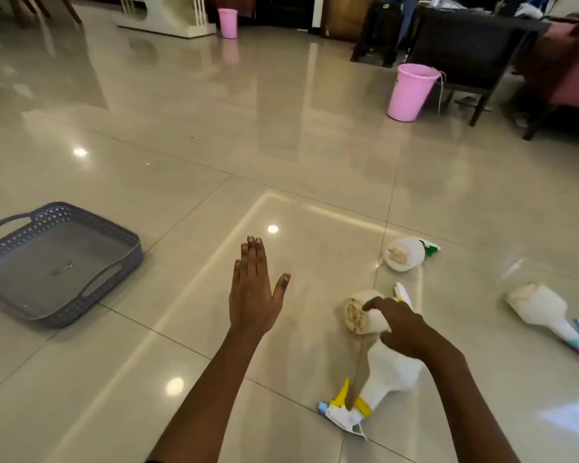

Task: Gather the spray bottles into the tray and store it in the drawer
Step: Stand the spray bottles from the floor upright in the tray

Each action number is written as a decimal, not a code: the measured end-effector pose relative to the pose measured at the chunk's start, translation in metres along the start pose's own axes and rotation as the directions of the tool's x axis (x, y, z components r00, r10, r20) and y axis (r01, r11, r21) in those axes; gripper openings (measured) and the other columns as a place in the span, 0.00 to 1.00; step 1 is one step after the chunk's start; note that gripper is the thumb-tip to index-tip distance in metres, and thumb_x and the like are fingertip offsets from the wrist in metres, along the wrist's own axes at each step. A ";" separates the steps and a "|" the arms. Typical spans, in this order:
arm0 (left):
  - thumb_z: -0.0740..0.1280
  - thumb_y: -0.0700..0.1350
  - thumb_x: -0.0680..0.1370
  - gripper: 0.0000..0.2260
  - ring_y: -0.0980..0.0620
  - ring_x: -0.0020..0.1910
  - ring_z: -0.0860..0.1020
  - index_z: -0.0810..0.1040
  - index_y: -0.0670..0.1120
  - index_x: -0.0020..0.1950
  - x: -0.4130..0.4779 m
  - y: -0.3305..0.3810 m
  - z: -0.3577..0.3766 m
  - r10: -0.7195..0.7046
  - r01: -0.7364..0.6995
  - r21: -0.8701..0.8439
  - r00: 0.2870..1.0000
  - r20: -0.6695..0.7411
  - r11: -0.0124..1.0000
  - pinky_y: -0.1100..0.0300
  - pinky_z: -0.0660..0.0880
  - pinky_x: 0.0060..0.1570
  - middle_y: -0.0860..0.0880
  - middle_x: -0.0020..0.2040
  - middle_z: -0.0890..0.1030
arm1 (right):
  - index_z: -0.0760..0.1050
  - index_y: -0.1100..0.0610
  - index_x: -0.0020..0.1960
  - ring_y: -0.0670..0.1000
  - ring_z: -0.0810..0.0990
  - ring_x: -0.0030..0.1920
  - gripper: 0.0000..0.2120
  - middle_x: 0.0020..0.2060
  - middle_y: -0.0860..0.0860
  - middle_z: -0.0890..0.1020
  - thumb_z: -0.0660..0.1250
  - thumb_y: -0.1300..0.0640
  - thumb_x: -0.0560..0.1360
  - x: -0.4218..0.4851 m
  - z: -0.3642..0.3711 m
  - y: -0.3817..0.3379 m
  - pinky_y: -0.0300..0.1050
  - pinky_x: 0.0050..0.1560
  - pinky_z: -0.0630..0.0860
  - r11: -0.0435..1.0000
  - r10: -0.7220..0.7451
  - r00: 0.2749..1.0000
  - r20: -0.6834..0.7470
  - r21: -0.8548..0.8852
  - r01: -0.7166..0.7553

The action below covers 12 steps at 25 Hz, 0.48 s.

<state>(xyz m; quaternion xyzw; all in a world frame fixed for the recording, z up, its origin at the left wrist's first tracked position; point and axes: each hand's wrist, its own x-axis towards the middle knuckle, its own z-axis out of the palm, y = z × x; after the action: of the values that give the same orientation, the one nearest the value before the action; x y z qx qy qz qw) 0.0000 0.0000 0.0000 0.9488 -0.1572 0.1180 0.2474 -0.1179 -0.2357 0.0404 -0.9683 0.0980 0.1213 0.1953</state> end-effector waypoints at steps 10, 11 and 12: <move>0.60 0.50 0.78 0.34 0.44 0.77 0.47 0.45 0.39 0.76 0.007 -0.120 -0.022 -0.330 0.319 0.238 0.944 0.008 0.917 0.50 0.48 0.76 0.40 0.78 0.48 | 0.70 0.46 0.53 0.57 0.70 0.55 0.47 0.57 0.54 0.74 0.73 0.66 0.35 -0.021 0.086 0.057 0.64 0.48 0.70 0.859 -0.138 0.990 -0.020 -0.500 0.110; 0.61 0.49 0.77 0.35 0.44 0.77 0.47 0.46 0.38 0.76 0.008 -0.138 -0.027 -0.372 0.359 0.265 0.928 0.001 0.895 0.50 0.48 0.76 0.40 0.78 0.49 | 0.70 0.46 0.51 0.57 0.70 0.54 0.37 0.54 0.55 0.78 0.73 0.65 0.45 -0.016 0.096 0.056 0.61 0.49 0.67 0.833 -0.138 0.990 0.016 -0.538 0.125; 0.62 0.48 0.77 0.35 0.43 0.77 0.49 0.47 0.38 0.76 0.009 -0.154 -0.032 -0.403 0.386 0.293 0.915 -0.002 0.875 0.49 0.49 0.76 0.40 0.77 0.51 | 0.70 0.46 0.49 0.56 0.71 0.52 0.20 0.49 0.55 0.83 0.69 0.60 0.60 -0.023 0.104 0.052 0.60 0.49 0.67 0.800 -0.139 0.990 -0.008 -0.590 0.108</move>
<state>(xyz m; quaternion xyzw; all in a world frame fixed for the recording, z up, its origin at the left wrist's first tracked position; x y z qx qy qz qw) 0.0583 0.1413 -0.0364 0.9896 0.0509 0.0587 0.1211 -0.1722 -0.2382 -0.0646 -0.9882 -0.0026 0.1079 -0.1090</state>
